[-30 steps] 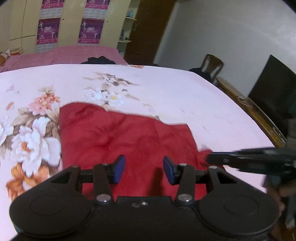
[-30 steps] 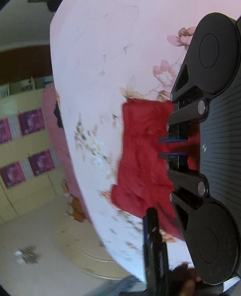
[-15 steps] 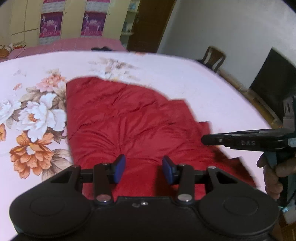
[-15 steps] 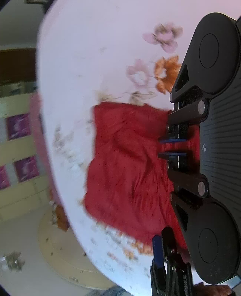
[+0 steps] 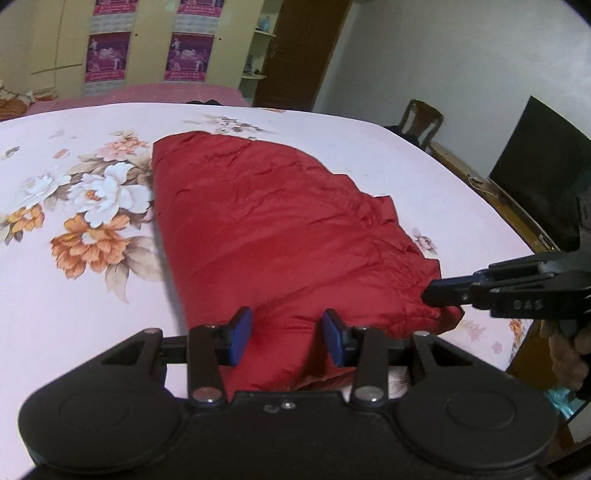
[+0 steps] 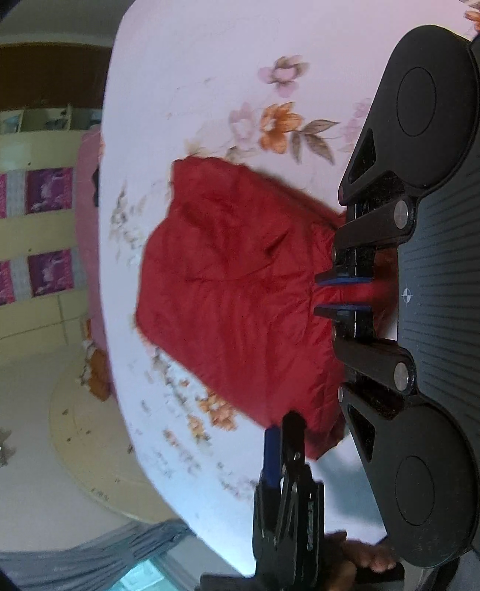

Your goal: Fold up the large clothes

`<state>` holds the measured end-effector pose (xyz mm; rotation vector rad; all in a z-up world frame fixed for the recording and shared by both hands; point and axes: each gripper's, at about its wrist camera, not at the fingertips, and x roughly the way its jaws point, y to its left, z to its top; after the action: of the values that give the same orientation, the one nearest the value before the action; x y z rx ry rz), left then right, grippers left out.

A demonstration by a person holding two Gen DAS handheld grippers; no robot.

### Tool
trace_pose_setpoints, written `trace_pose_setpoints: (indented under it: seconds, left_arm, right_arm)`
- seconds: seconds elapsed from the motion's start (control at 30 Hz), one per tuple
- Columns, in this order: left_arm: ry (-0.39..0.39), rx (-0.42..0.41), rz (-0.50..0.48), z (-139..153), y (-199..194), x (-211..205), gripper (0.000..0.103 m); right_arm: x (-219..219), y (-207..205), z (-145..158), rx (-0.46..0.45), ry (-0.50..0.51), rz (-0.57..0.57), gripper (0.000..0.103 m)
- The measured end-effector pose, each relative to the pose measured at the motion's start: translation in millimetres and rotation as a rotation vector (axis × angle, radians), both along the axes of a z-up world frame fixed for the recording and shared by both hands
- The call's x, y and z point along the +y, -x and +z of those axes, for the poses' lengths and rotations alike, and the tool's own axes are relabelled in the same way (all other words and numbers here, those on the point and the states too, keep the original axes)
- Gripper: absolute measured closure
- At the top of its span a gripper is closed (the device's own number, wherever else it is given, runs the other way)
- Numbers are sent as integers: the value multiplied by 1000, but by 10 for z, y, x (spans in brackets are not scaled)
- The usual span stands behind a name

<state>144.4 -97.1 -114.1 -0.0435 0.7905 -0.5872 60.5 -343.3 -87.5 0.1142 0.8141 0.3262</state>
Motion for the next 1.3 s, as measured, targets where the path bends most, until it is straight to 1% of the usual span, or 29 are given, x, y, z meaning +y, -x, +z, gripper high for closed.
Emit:
trace_pose_setpoints:
  seconds: [0.07, 0.17, 0.23, 0.3, 0.33, 0.37, 0.43, 0.47, 0.5, 0.53, 0.57, 0.6, 0.63, 0.67, 0.73, 0.77, 0.8, 0.87, 0.9, 0.97, 1.03, 1.1, 1.13, 1.23, 1.27, 1.3]
  left_arm:
    - [-16, -1, 11, -56, 20, -15, 61]
    - [-104, -10, -2, -169, 28, -134, 62]
    - [-107, 8, 11, -204, 8, -145, 62]
    - [-96, 25, 20, -151, -27, -120, 64]
    - [-68, 26, 33, -78, -41, -66, 66]
    - [-46, 13, 47, -24, -26, -19, 67]
    - [-20, -44, 87, 102, -57, 88, 65]
    - [-8, -62, 102, 130, -92, 123, 63]
    - [5, -70, 117, 148, -175, 142, 63]
    - [7, -66, 125, 145, -261, 136, 62]
    - [8, -53, 122, 123, -371, 113, 58]
    - [-2, -45, 127, 99, -470, 89, 57]
    - [-10, -43, 135, 73, -545, 70, 57]
    - [-9, -35, 135, 44, -624, 51, 56]
    - [4, -27, 145, 3, -723, 24, 55]
    - [6, -21, 151, -17, -763, 17, 55]
    - [6, -19, 156, -41, -799, -8, 55]
    - [3, -15, 174, -70, -826, -15, 53]
    - [2, -12, 182, -75, -825, -12, 52]
    - [3, -6, 192, -93, -837, -9, 51]
    - [-11, -7, 197, -105, -849, -26, 44]
    - [-24, 2, 201, -145, -878, -40, 36]
    - [-26, 11, 208, -171, -897, -38, 34]
    - [0, 46, 233, -206, -932, -9, 31]
    - [13, 63, 243, -201, -943, 15, 28]
    - [47, 86, 254, -181, -945, 60, 20]
  right_arm:
    - [-6, -32, -107, 29, 2, -8, 93]
    - [-45, -123, -364, 84, -21, -21, 94]
    - [-71, -181, -515, 104, -53, -39, 94]
    - [-90, -212, -459, 114, -53, -34, 93]
    - [-113, -203, -377, 106, -52, -37, 93]
    - [-167, -168, -251, 69, -61, -53, 93]
    - [-337, -114, 5, -31, -95, -97, 92]
    - [-431, -151, 84, -49, -99, -128, 66]
    - [-549, -214, 132, -77, -112, -169, 44]
    - [-655, -273, 140, -110, -136, -197, 28]
    - [-744, -375, 115, -103, -161, -212, 32]
    - [-840, -511, 66, -78, -197, -226, 43]
    - [-921, -629, 15, -52, -239, -230, 71]
    - [-965, -731, -36, -31, -265, -242, 77]
    - [-1026, -892, -149, -4, -298, -259, 77]
    - [-1050, -942, -180, -3, -313, -261, 86]
    - [-1050, -963, -183, -13, -321, -254, 92]
    - [-1038, -1003, -168, -41, -313, -239, 93]
    - [-1016, -1035, -196, -40, -305, -235, 93]
    - [-1007, -1138, -351, -5, -306, -239, 93]
    - [-1055, -1199, -519, 27, -332, -247, 93]
    - [-1060, -1209, -626, 36, -338, -243, 93]
    - [-1058, -1201, -668, 42, -345, -245, 93]
    - [-1080, -1157, -690, 54, -370, -251, 93]
    - [-1114, -1143, -671, 66, -386, -259, 93]
    - [-1152, -1133, -644, 80, -413, -267, 93]
